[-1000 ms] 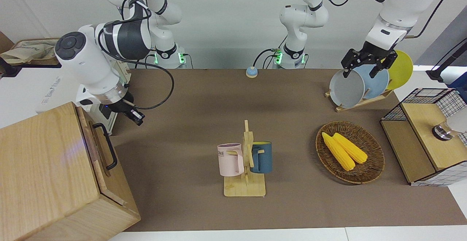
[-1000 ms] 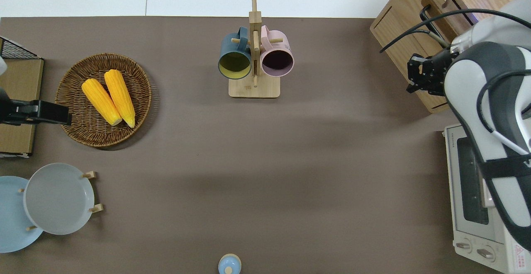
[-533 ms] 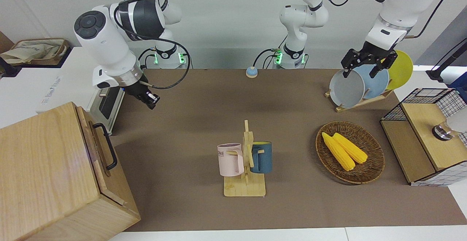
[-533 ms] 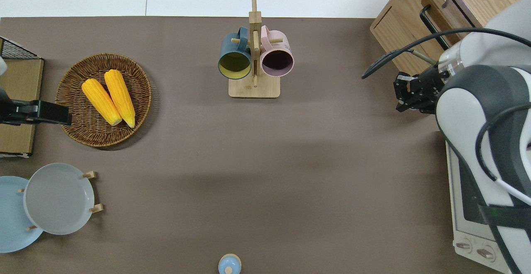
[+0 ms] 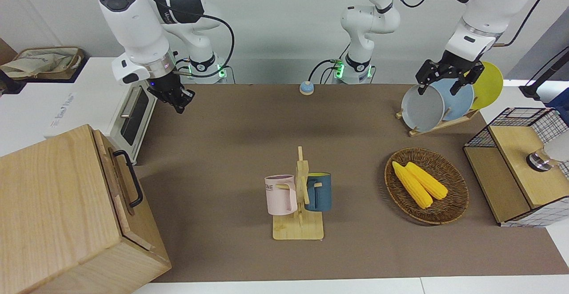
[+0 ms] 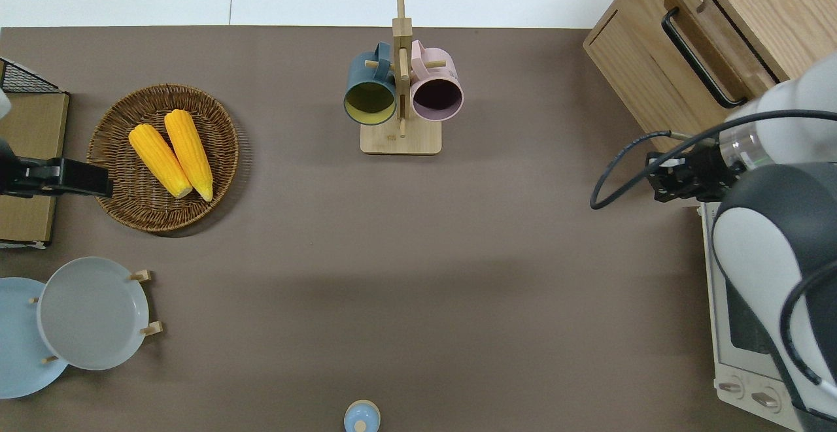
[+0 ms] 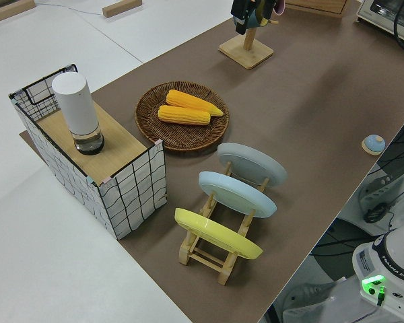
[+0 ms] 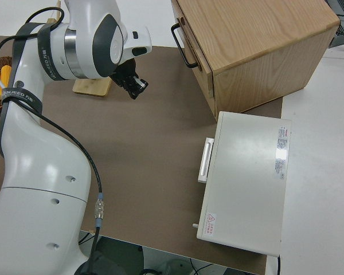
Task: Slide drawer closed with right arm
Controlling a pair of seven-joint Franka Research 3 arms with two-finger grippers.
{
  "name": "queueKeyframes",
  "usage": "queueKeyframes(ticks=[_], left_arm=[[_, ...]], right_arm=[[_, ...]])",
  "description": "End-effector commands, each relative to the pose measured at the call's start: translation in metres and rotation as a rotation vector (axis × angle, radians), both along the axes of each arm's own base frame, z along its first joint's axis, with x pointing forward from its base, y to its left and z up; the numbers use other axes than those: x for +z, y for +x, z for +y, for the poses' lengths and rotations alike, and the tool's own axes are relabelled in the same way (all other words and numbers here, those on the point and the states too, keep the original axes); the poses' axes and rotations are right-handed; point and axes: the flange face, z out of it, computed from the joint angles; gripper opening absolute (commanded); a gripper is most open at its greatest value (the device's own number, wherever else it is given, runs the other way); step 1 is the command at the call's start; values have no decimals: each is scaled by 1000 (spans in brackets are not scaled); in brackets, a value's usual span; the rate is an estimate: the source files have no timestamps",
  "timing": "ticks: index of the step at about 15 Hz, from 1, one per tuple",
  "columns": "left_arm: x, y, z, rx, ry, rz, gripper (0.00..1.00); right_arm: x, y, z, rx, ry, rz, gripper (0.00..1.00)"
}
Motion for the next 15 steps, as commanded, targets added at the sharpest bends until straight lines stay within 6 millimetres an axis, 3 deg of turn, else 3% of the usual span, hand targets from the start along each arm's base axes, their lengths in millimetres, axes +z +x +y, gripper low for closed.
queueKeyframes(ticks=[1,10,14,15], left_arm=[[3,4,0,-7,17,-9,995],[3,4,0,-7,17,-9,998],[3,4,0,-7,17,-9,995],[3,4,0,-7,17,-9,995]], right_arm=[[17,-24,-24,153,-4,-28,0],[40,-44,-61,424,-3,-72,0],[41,-46,-68,421,4,-62,0],[40,-45,-68,418,6,-49,143]])
